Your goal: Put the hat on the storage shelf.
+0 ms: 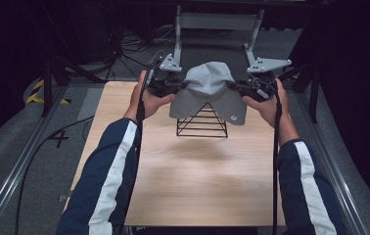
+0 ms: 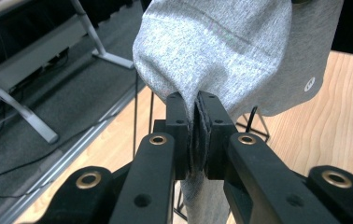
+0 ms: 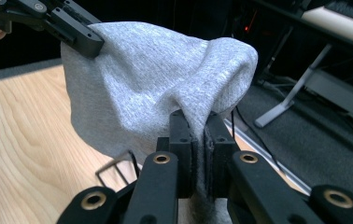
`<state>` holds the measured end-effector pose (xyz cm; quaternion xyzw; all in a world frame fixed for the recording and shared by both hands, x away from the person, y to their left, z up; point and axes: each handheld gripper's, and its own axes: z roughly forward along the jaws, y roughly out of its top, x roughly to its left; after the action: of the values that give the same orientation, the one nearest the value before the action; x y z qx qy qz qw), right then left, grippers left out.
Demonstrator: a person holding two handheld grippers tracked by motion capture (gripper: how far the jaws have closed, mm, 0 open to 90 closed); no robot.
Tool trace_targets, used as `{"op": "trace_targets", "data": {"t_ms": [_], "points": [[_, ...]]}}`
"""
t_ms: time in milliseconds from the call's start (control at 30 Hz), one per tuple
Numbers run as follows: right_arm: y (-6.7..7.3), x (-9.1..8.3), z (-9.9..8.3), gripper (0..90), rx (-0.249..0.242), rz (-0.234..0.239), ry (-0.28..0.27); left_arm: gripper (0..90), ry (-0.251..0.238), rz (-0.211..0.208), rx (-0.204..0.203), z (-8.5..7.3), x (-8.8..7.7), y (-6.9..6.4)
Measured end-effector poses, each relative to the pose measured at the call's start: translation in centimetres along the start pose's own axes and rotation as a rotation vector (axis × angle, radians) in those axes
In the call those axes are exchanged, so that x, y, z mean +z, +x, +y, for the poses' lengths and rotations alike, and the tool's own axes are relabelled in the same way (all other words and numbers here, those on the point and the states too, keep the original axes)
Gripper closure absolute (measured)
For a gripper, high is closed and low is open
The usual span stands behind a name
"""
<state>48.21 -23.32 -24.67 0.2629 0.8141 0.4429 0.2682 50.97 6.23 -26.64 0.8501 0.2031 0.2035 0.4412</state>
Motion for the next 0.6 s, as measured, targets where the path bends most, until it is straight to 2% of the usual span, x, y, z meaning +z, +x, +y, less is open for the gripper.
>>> {"op": "trace_targets", "data": {"t_ms": [167,400,533,600], "points": [[0.4,1.3,-2.2,84.5,0.001,0.01,0.05,83.7,0.022,-0.008,-0.026,-1.9,1.9,-0.3],[0.7,2.6,-5.2,84.5,0.028,0.034,0.083,83.6,0.044,-0.031,-0.054,-4.3,3.8,-1.0],[0.8,3.3,-6.4,84.5,0.041,0.041,0.1,83.6,0.051,-0.045,-0.067,-5.1,4.8,-1.3],[0.9,3.7,-6.9,84.5,0.05,0.045,0.111,83.5,0.058,-0.045,-0.061,-5.5,5.2,-1.5]]}}
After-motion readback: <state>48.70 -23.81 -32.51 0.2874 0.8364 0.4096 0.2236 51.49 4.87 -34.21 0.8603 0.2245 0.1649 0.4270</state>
